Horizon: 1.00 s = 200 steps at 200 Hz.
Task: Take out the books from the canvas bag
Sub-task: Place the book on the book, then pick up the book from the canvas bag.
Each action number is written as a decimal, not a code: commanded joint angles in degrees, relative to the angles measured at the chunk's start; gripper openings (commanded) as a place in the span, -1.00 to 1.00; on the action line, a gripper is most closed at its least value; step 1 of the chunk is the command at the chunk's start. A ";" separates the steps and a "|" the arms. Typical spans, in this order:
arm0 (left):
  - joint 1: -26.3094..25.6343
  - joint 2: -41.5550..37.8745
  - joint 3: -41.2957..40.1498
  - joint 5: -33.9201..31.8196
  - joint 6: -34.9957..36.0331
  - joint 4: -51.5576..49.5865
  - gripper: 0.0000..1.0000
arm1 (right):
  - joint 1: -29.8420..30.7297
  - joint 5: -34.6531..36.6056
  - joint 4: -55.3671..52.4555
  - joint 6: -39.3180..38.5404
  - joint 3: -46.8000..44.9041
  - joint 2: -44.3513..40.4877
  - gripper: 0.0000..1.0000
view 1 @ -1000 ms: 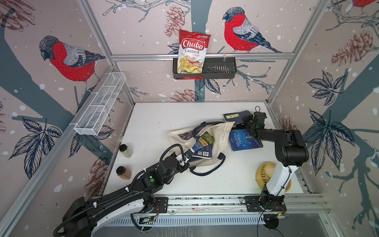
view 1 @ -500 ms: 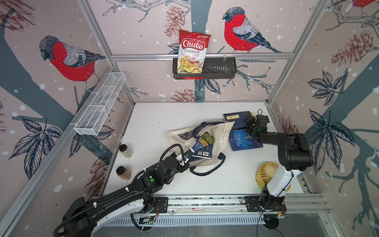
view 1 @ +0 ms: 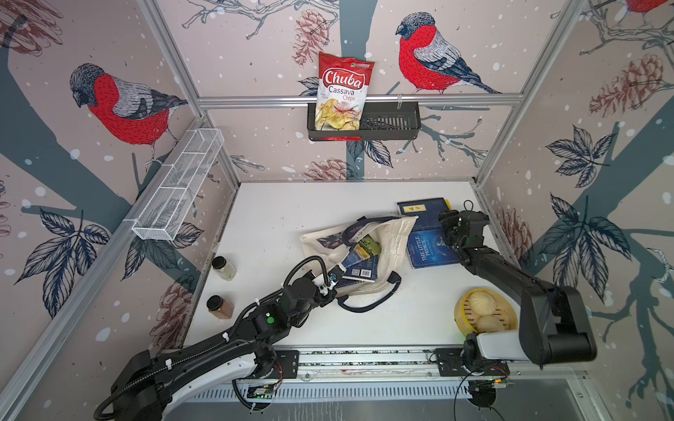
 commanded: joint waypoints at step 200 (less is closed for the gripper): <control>0.07 0.87 0.31 2.23 0.22 4.10 -1.00 | 56.82 27.30 -9.00 -2.47 -2.68 -24.55 0.32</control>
